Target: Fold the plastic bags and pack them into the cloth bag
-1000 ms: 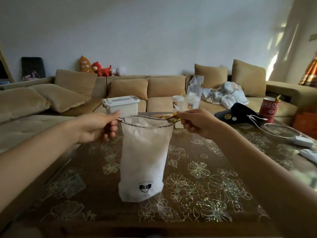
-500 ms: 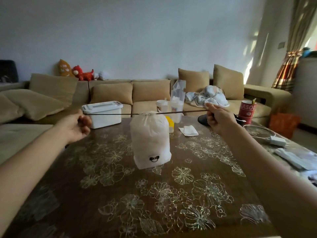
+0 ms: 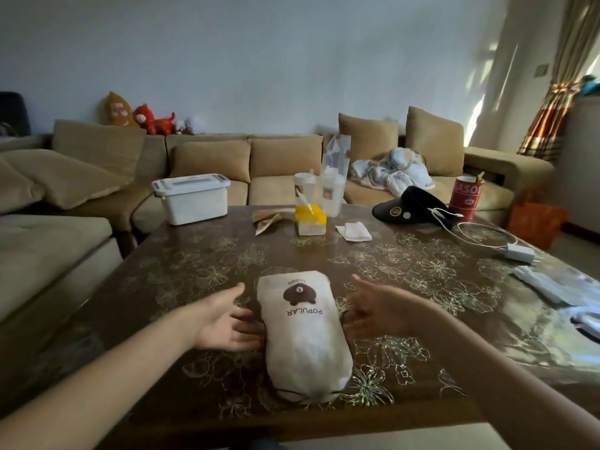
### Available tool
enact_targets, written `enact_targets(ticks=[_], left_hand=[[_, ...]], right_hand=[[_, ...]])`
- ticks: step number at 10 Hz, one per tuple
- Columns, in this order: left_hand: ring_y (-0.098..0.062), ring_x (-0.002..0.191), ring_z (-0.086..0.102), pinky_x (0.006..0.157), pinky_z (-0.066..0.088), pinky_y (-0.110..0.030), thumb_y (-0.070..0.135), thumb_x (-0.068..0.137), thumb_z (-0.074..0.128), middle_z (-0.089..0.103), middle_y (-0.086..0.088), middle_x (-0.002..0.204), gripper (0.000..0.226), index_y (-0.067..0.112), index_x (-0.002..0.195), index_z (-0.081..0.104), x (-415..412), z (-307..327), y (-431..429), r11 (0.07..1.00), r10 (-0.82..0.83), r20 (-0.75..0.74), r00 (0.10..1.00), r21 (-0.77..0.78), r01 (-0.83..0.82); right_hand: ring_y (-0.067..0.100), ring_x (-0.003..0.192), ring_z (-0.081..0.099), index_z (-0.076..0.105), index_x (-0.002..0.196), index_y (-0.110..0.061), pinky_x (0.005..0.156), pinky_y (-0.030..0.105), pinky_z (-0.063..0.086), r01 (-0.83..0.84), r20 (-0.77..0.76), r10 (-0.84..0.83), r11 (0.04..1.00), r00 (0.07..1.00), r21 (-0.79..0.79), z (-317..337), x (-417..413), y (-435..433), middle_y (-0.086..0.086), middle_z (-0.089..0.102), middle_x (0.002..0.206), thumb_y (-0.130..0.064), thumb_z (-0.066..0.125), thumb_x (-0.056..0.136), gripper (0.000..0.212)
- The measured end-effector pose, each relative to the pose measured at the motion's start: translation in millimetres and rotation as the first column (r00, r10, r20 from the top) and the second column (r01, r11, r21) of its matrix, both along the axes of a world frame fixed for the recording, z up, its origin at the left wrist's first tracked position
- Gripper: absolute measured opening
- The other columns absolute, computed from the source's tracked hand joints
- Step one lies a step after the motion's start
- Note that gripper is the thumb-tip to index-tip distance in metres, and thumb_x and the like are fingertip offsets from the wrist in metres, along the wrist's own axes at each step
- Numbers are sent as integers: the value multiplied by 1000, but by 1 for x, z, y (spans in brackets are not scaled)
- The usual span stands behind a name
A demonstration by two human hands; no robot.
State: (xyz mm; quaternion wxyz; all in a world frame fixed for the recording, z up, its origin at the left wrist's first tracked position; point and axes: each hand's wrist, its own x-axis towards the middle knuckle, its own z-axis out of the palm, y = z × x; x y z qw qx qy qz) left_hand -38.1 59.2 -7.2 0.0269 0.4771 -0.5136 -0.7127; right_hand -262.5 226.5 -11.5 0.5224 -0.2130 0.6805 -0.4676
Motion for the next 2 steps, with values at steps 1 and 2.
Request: enact_targets(ticks=[1,2], left_hand=[[-24,80,57,60,51,-31,46,94,47,61,-14,101,43,5,100,58,-22,-6,23,998,23,-58,998,-61,-26],[-21,72,58,59,46,-29,24,96,53,63,-10,87,28,4,115,59,-33,-11,26,942,207,-184,961,-226,-247]], right_hand=[[19,60,58,50,120,0,59,32,55,10,40,-6,996,999,-88,-10,24,-15,10,52,76,-45,52,93,52],[17,65,53,55,121,0,62,30,49,117,-191,-160,969,968,-218,-8,30,-32,8,54,78,-27,54,96,38]])
